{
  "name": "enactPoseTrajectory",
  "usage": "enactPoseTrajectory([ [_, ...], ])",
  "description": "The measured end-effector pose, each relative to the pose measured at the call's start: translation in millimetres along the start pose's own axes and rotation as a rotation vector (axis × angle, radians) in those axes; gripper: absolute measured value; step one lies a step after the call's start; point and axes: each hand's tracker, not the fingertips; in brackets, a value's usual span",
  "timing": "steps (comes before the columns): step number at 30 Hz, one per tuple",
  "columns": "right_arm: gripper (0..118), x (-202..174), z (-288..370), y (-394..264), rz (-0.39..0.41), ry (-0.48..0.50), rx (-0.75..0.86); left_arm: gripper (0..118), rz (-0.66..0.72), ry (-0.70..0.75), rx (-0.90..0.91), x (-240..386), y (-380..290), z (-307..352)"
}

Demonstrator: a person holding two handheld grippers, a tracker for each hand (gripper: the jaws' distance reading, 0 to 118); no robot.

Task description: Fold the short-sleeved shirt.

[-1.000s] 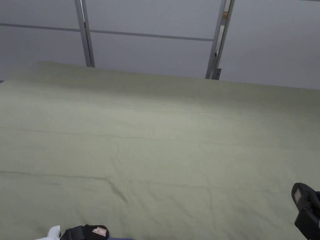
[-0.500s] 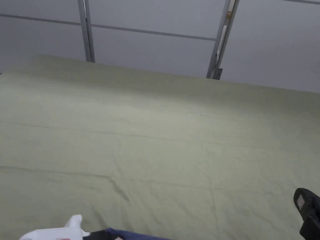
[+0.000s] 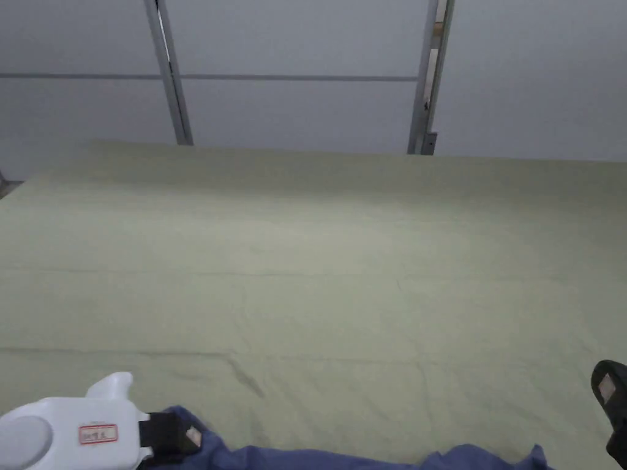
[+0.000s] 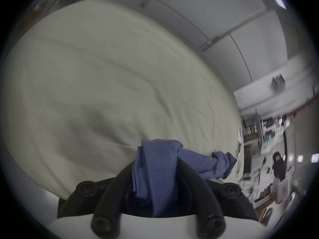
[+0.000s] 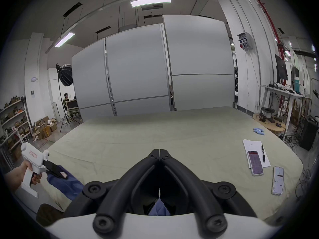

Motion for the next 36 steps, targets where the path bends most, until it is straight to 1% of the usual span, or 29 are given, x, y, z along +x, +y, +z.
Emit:
enactPoseTrajectory([
  [1, 2, 4, 3, -1, -0.010, 0.000, 0.003, 13, -0.036, 0.007, -0.027, 5, 2, -16],
  [3, 2, 12, 11, -3, -0.027, 0.004, 0.011, 13, -0.103, 0.034, -0.051, 39, -5, -47],
  [5, 2, 23, 21, -5, -0.040, -0.016, 0.018, 13, -0.177, 0.082, -0.070, 63, -20, -83],
  [7, 2, 34, 31, -6, -0.054, -0.035, 0.025, 15, -0.235, 0.107, -0.045, 82, -37, -117],
  [8, 2, 38, 36, -5, -0.053, -0.048, 0.027, 29, -0.249, 0.096, -0.051, 87, -43, -128],
  [9, 2, 42, 41, -5, -0.047, -0.066, 0.032, 59, -0.249, 0.071, -0.083, 94, -52, -133],
  [10, 2, 47, 46, -6, -0.046, -0.082, 0.036, 93, -0.226, 0.005, -0.117, 95, -55, -134],
  [11, 2, 52, 49, -6, -0.050, -0.091, 0.036, 108, -0.189, -0.054, -0.143, 94, -56, -131],
  [12, 2, 59, 52, -7, -0.059, -0.098, 0.036, 105, -0.146, -0.127, -0.117, 92, -57, -121],
  [13, 2, 65, 55, -9, -0.074, -0.104, 0.037, 104, -0.128, -0.172, -0.056, 93, -55, -105],
  [14, 2, 68, 55, -10, -0.085, -0.109, 0.037, 100, -0.142, -0.162, 0.005, 94, -54, -93],
  [15, 2, 71, 55, -12, -0.099, -0.113, 0.034, 88, -0.202, -0.079, 0.127, 94, -53, -76],
  [16, 2, 75, 55, -15, -0.114, -0.115, 0.033, 59, -0.274, 0.007, 0.256, 94, -54, -63],
  [17, 2, 78, 53, -17, -0.137, -0.109, 0.029, 3, -0.339, 0.118, 0.361, 100, -58, -51],
  [18, 2, 79, 53, -20, -0.161, -0.102, 0.027, 0, -0.406, 0.246, 0.398, 101, -59, -51],
  [19, 2, 79, 52, -22, -0.172, -0.101, 0.024, 0, -0.485, 0.361, 0.374, 100, -60, -56],
  [20, 2, 77, 51, -23, -0.176, -0.102, 0.022, 0, -0.532, 0.383, 0.333, 95, -62, -62],
  [21, 2, 76, 51, -24, -0.182, -0.099, 0.020, 0, -0.563, 0.361, 0.202, 95, -65, -76],
  [22, 2, 75, 51, -25, -0.187, -0.095, 0.019, 0, -0.538, 0.321, 0.154, 93, -73, -83],
  [24, 2, 75, 52, -27, -0.196, -0.089, 0.016, 0, -0.511, 0.186, 0.101, 94, -90, -96],
  [26, 2, 75, 53, -28, -0.198, -0.088, 0.010, 0, -0.550, 0.138, 0.056, 110, -102, -117],
  [27, 2, 75, 54, -28, -0.196, -0.092, 0.006, 0, -0.580, 0.116, 0.005, 117, -107, -130],
  [29, 2, 79, 56, -27, -0.198, -0.100, 0.001, 0, -0.572, 0.098, -0.082, 127, -112, -157],
  [30, 2, 81, 58, -26, -0.200, -0.105, 0.001, 0, -0.591, 0.123, -0.104, 136, -113, -165],
  [32, 2, 84, 61, -24, -0.195, -0.122, 0.004, 0, -0.621, 0.116, -0.058, 144, -114, -164],
  [33, 2, 86, 62, -24, -0.192, -0.131, 0.005, 0, -0.633, 0.084, -0.051, 146, -111, -159],
  [35, 2, 89, 62, -22, -0.197, -0.139, 0.005, 0, -0.588, -0.040, -0.083, 143, -103, -152],
  [36, 2, 92, 59, -22, -0.200, -0.143, 0.002, 0, -0.575, -0.054, -0.106, 142, -97, -149],
])
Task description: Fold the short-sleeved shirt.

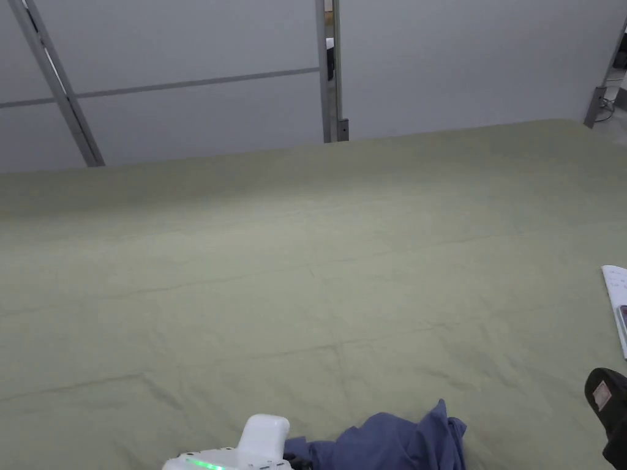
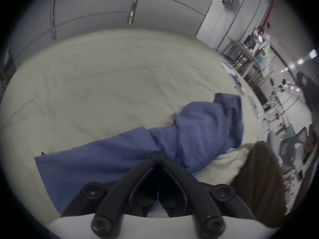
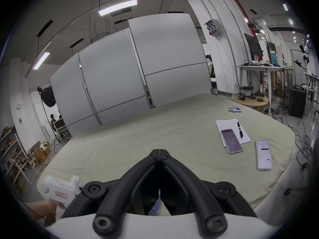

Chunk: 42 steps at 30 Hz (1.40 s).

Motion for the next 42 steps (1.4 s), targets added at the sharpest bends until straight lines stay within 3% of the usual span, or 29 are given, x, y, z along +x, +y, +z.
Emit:
enactPoseTrajectory([
  [2, 2, -1, -2, 0, 0.006, -0.005, 0.000, 0, 0.021, -0.001, 0.040, -14, 4, 18],
  [5, 2, -6, -4, 0, 0.013, 0.004, -0.001, 0, 0.210, -0.091, 0.131, -60, 4, 51],
  [6, 2, -9, -6, 0, 0.017, 0.008, -0.004, 8, 0.285, -0.150, 0.161, -80, -1, 62],
  [7, 2, -12, -8, -1, 0.023, 0.015, -0.011, 33, 0.356, -0.179, 0.186, -101, -8, 71],
  [8, 2, -16, -10, -1, 0.026, 0.018, -0.018, 88, 0.416, -0.198, 0.204, -117, -15, 79],
  [9, 2, -20, -12, -2, 0.029, 0.021, -0.023, 118, 0.466, -0.213, 0.205, -135, -22, 86],
  [14, 2, -32, -18, -8, 0.035, 0.039, -0.048, 118, 0.753, -0.221, 0.223, -196, -75, 102],
  [18, 2, -43, -22, -10, 0.055, 0.055, -0.073, 118, 0.992, -0.408, 0.124, -224, -111, 62],
  [20, 2, -49, -22, -10, 0.072, 0.062, -0.079, 118, 0.993, -0.546, 0.282, -220, -111, 56],
  [22, 2, -55, -22, -9, 0.090, 0.066, -0.082, 118, 1.016, -0.535, 0.258, -213, -108, 38],
  [24, 2, -60, -21, -7, 0.103, 0.071, -0.084, 91, 0.967, -0.558, 0.207, -200, -99, 23],
  [25, 2, -63, -21, -6, 0.109, 0.073, -0.081, 69, 0.943, -0.482, 0.149, -191, -96, 16],
  [26, 2, -65, -20, -4, 0.114, 0.075, -0.078, 35, 0.883, -0.411, 0.135, -188, -94, 15],
  [27, 2, -66, -20, -3, 0.118, 0.075, -0.075, 25, 0.854, -0.368, 0.120, -185, -91, 13],
  [28, 2, -64, -20, -2, 0.119, 0.075, -0.073, 25, 0.865, -0.328, 0.103, -185, -93, 12],
  [30, 2, -64, -19, 0, 0.121, 0.075, -0.063, 24, 0.923, -0.406, 0.124, -191, -93, 27],
  [35, 2, -63, -18, 4, 0.127, 0.077, -0.045, 21, 0.871, -0.289, 0.145, -200, -92, 83],
  [42, 2, -55, -18, -6, 0.082, 0.092, -0.051, 20, 0.737, 0.049, 0.172, -207, -81, 154],
])
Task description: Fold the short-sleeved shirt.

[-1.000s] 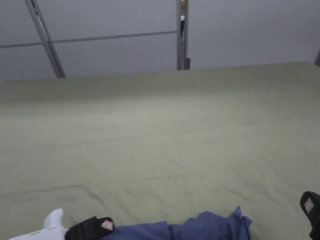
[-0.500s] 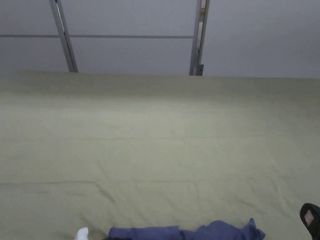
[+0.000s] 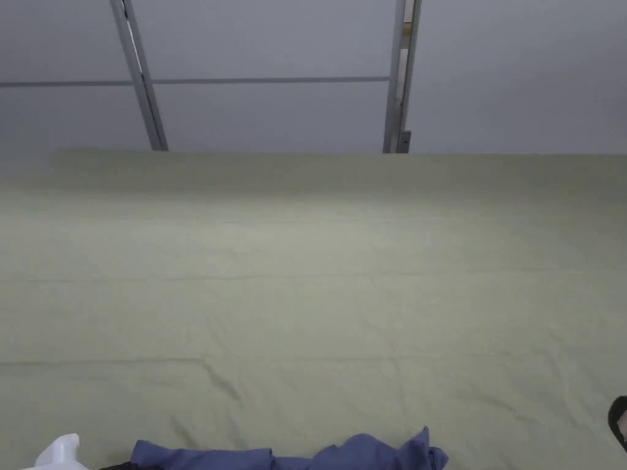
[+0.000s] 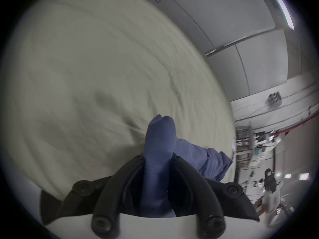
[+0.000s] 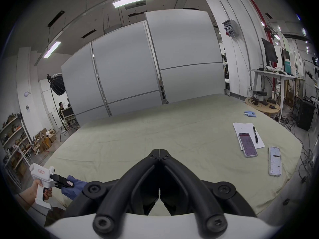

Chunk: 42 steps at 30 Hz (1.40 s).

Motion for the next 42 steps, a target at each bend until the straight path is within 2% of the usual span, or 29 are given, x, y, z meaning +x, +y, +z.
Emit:
enactPoseTrajectory([
  [6, 2, 4, 6, -3, -0.009, 0.012, -0.002, 20, -0.179, -0.162, 0.009, 102, 0, 0],
  [10, 2, 15, 17, -4, -0.026, -0.005, 0.022, 19, -0.300, -0.210, -0.108, 175, -19, -54],
  [12, 2, 24, 23, -5, -0.046, -0.019, 0.032, 20, -0.364, -0.190, -0.165, 204, -40, -86],
  [15, 2, 39, 31, -6, -0.084, -0.054, 0.034, 23, -0.497, -0.152, -0.159, 239, -76, -131],
  [16, 2, 46, 35, -7, -0.105, -0.067, 0.035, 34, -0.490, -0.149, -0.167, 247, -85, -142],
  [17, 2, 50, 38, -8, -0.113, -0.072, 0.037, 75, -0.484, -0.166, -0.177, 250, -87, -145],
  [18, 2, 55, 41, -8, -0.118, -0.079, 0.038, 104, -0.440, -0.265, -0.205, 253, -90, -143],
  [19, 2, 59, 43, -9, -0.121, -0.088, 0.039, 114, -0.405, -0.362, -0.209, 254, -90, -137],
  [21, 2, 66, 45, -9, -0.124, -0.105, 0.036, 109, -0.391, -0.472, -0.144, 256, -83, -114],
  [22, 2, 70, 44, -8, -0.137, -0.110, 0.033, 103, -0.440, -0.432, -0.078, 260, -80, -101],
  [25, 2, 74, 42, -9, -0.198, -0.110, 0.059, 34, -0.774, -0.105, 0.229, 271, -76, -70],
  [26, 2, 82, 38, -14, -0.200, -0.109, 0.060, 18, -0.830, -0.026, 0.235, 271, -77, -70],
  [27, 2, 83, 36, -16, -0.197, -0.108, 0.060, 18, -0.850, -0.028, 0.204, 268, -77, -74],
  [29, 2, 81, 32, -18, -0.193, -0.099, 0.058, 18, -0.795, -0.124, 0.011, 256, -77, -85],
  [31, 2, 79, 28, -20, -0.196, -0.073, 0.053, 18, -0.786, -0.149, -0.097, 250, -91, -108],
  [35, 2, 77, 28, -22, -0.183, -0.053, 0.039, 18, -0.850, -0.059, -0.193, 255, -131, -168],
  [37, 2, 76, 28, -23, -0.155, -0.052, 0.021, 18, -0.887, -0.067, -0.233, 260, -147, -188],
  [40, 2, 57, 20, -16, -0.103, -0.008, -0.036, 18, -0.958, -0.053, -0.224, 269, -149, -188],
  [42, 2, 46, 9, -15, -0.067, 0.044, -0.085, 18, -0.956, -0.059, -0.225, 268, -143, -179],
])
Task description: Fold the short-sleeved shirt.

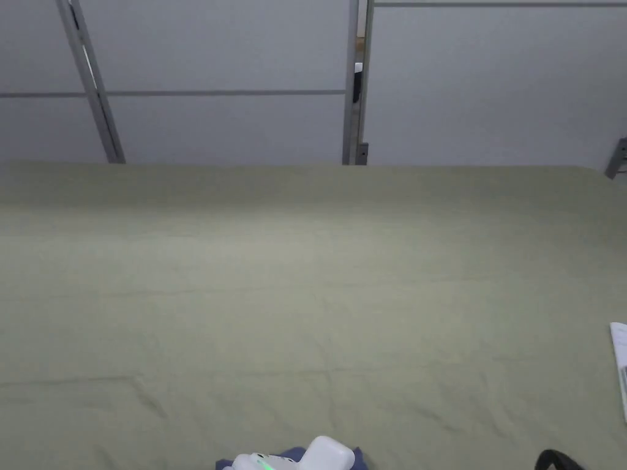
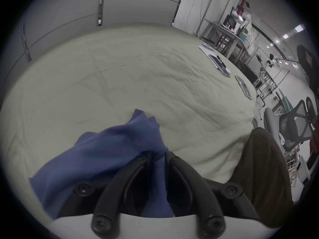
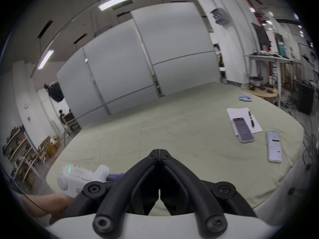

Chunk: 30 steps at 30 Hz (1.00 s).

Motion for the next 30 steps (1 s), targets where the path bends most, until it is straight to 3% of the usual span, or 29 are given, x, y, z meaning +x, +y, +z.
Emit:
enactPoseTrajectory([
  [4, 2, -39, -37, -1, 0.084, 0.119, -0.111, 18, 0.065, -0.007, 0.117, -22, -8, 54],
  [10, 2, -93, -122, -25, 0.176, 0.244, -0.400, 18, 0.316, 0.040, 0.280, -89, -43, 129],
  [13, 2, -103, -178, -58, 0.226, 0.236, -0.658, 18, 0.427, 0.051, 0.290, -119, -69, 145],
  [15, 2, -109, -208, -85, 0.307, 0.170, -0.852, 18, 0.483, 0.046, 0.278, -134, -85, 147],
  [17, 2, -103, -224, -107, 0.356, 0.103, -0.849, 18, 0.506, 0.025, 0.262, -144, -97, 142],
  [18, 2, -100, -222, -102, 0.320, 0.150, -0.792, 20, 0.518, 0.007, 0.247, -148, -102, 137],
  [20, 2, -93, -224, -92, 0.235, 0.147, -0.833, 25, 0.523, -0.045, 0.223, -152, -106, 124],
  [21, 2, -90, -227, -93, 0.241, 0.153, -0.836, 30, 0.537, -0.097, 0.227, -153, -108, 115],
  [22, 2, -87, -229, -94, 0.248, 0.168, -0.838, 48, 0.579, -0.171, 0.233, -158, -108, 103],
  [23, 2, -83, -231, -94, 0.247, 0.184, -0.843, 99, 0.619, -0.252, 0.223, -161, -108, 92],
  [24, 2, -80, -232, -94, 0.229, 0.200, -0.851, 118, 0.660, -0.348, 0.200, -165, -108, 77],
  [28, 2, -64, -234, -94, 0.115, 0.245, -0.861, 118, 0.902, -0.455, 0.118, -174, -109, 30],
  [30, 2, -58, -234, -97, 0.074, 0.254, -0.852, 118, 0.945, -0.507, 0.176, -168, -118, 22],
])
